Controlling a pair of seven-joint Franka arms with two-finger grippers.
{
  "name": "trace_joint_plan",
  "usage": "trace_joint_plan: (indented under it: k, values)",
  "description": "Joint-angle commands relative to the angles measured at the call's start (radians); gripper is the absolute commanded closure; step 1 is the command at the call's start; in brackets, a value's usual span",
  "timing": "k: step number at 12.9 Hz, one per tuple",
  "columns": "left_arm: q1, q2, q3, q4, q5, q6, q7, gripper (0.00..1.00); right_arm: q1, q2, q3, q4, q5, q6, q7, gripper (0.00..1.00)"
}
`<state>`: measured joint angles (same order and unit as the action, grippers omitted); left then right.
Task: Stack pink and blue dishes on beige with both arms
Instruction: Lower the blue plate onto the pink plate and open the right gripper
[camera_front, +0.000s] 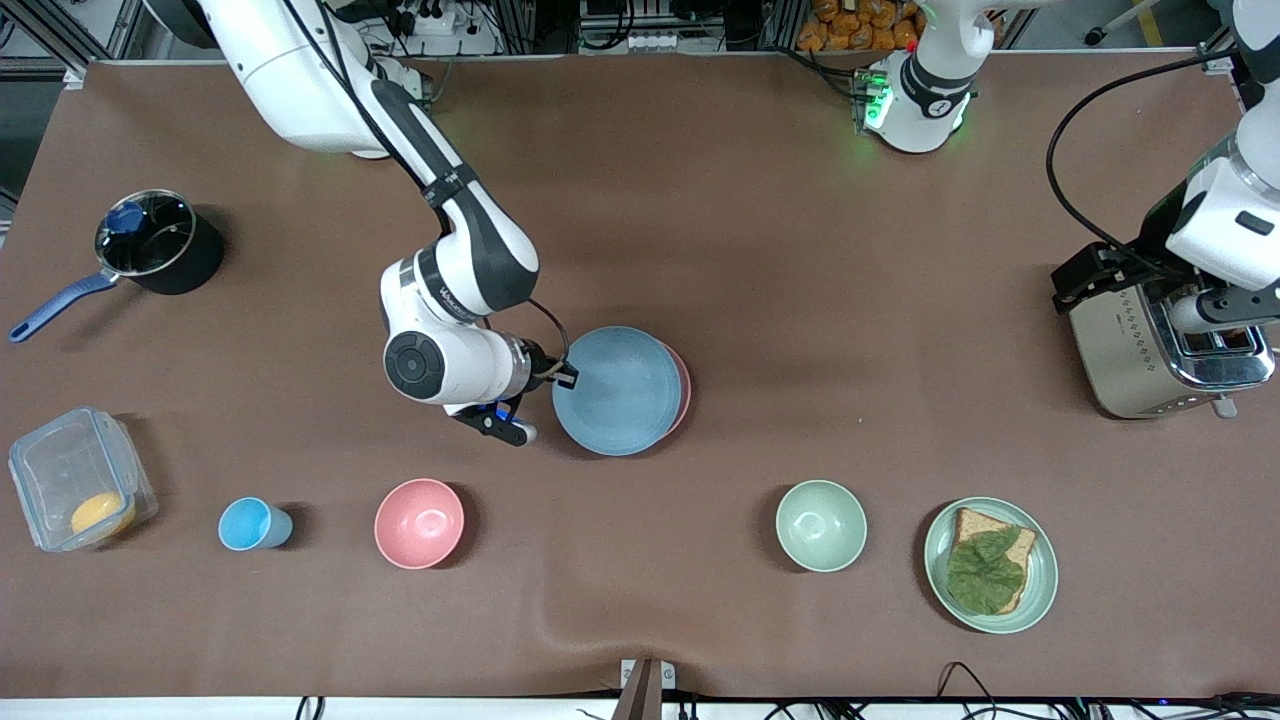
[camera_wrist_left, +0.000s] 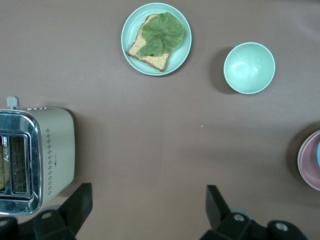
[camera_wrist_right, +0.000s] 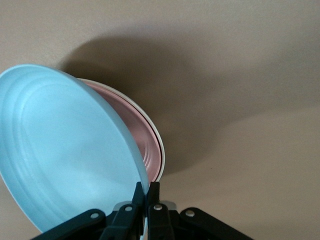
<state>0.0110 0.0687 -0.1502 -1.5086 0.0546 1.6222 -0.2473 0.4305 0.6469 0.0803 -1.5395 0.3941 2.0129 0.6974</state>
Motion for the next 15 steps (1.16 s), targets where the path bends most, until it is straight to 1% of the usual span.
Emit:
trace_joint_plan:
  k: [1, 4, 6, 10, 12, 13, 15]
  values:
    - [-0.002, -0.026, 0.011, -0.027, -0.009, -0.005, 0.013, 0.00, 0.024, 0.010, -0.008, -0.004, 0.023, 0.026, 0.010, 1.00]
    - [-0.003, -0.021, 0.009, -0.018, -0.010, -0.016, 0.013, 0.00, 0.028, 0.013, -0.008, -0.010, 0.025, 0.047, 0.010, 1.00]
    - [-0.002, -0.023, 0.012, -0.002, -0.010, -0.070, 0.014, 0.00, 0.037, 0.019, -0.008, -0.010, 0.025, 0.053, 0.019, 1.00]
    - [-0.002, -0.027, 0.014, -0.002, -0.012, -0.085, 0.016, 0.00, 0.054, 0.019, -0.008, -0.016, 0.028, 0.050, 0.043, 1.00]
    - [0.000, -0.030, 0.012, -0.002, -0.012, -0.097, 0.019, 0.00, 0.044, 0.016, -0.008, -0.016, 0.028, 0.038, 0.043, 0.04]
    - [-0.002, -0.030, 0.014, -0.002, -0.012, -0.102, 0.026, 0.00, 0.039, 0.010, -0.010, -0.016, 0.026, 0.035, 0.044, 0.00]
    - [0.000, -0.030, 0.014, -0.002, -0.012, -0.108, 0.026, 0.00, 0.011, 0.000, -0.013, -0.002, 0.026, -0.014, 0.037, 0.00]
